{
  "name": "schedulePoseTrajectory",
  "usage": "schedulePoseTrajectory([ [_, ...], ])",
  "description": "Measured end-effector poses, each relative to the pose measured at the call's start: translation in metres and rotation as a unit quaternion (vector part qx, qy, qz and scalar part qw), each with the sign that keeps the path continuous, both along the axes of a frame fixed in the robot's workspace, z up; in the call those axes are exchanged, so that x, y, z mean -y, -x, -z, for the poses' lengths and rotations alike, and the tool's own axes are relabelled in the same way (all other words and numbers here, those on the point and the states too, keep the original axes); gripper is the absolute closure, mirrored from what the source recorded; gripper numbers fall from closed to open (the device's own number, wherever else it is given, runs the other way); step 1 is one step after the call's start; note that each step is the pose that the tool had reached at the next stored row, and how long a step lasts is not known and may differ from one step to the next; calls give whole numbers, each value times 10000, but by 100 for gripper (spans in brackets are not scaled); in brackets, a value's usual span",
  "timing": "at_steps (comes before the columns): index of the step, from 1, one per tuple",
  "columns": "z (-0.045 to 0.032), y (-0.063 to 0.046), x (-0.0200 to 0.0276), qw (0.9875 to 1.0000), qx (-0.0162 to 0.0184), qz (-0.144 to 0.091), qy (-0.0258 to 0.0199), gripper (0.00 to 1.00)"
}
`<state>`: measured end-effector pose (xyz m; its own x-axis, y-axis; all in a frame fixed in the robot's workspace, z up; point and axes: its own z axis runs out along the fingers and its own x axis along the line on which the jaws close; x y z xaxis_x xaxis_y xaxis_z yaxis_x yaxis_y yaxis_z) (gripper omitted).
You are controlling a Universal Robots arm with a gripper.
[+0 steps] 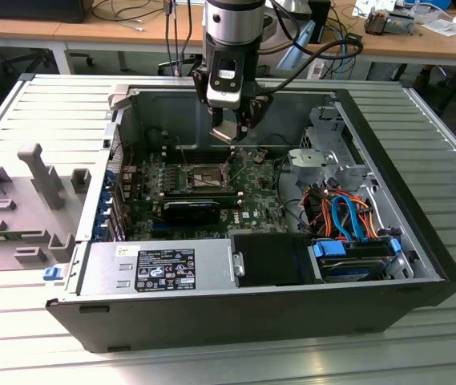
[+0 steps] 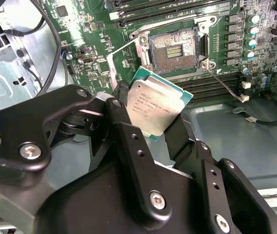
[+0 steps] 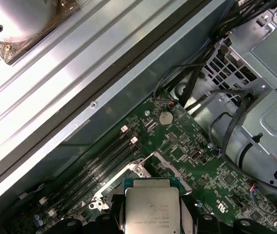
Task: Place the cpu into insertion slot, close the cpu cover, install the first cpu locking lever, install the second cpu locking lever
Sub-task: 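Place the cpu into insertion slot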
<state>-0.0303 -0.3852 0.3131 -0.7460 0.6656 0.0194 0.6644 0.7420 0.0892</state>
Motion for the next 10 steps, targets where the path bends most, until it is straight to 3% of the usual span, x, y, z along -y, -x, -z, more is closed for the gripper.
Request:
schedulePoseTrajectory([
  [10,0,0,0,9999,0,172,0,45],
])
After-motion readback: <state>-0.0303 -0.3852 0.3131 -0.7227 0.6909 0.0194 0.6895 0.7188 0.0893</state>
